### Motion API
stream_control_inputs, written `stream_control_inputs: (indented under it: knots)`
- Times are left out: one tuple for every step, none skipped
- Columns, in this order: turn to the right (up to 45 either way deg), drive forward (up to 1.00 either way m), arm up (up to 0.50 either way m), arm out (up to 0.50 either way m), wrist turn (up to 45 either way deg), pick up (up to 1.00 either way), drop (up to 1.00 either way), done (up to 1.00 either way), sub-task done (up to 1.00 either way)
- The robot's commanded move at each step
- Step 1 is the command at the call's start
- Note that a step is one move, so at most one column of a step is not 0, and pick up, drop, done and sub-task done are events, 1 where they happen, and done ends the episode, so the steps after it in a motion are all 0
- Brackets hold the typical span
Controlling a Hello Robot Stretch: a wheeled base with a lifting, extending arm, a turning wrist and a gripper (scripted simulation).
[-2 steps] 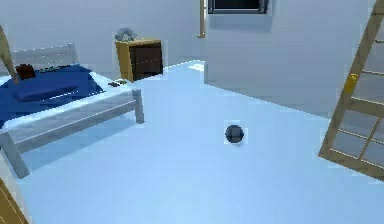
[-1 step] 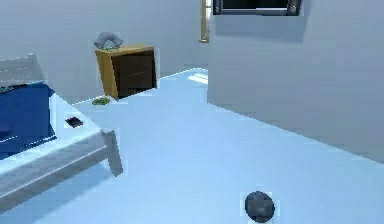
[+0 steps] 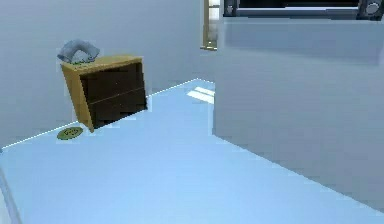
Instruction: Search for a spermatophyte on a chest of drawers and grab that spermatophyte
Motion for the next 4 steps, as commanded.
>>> stream_control_inputs:
  knots:
    - [0.0,0.45,0.0,0.0,0.0,0.0,0.0,0.0,0.0]
    - [33.0,0.0,0.0,0.0,0.0,0.0,0.0,0.0,0.0]
    - [0.0,0.3,0.0,0.0,0.0,0.0,0.0,0.0,0.0]
    - [45.0,0.0,0.0,0.0,0.0,0.0,0.0,0.0,0.0]
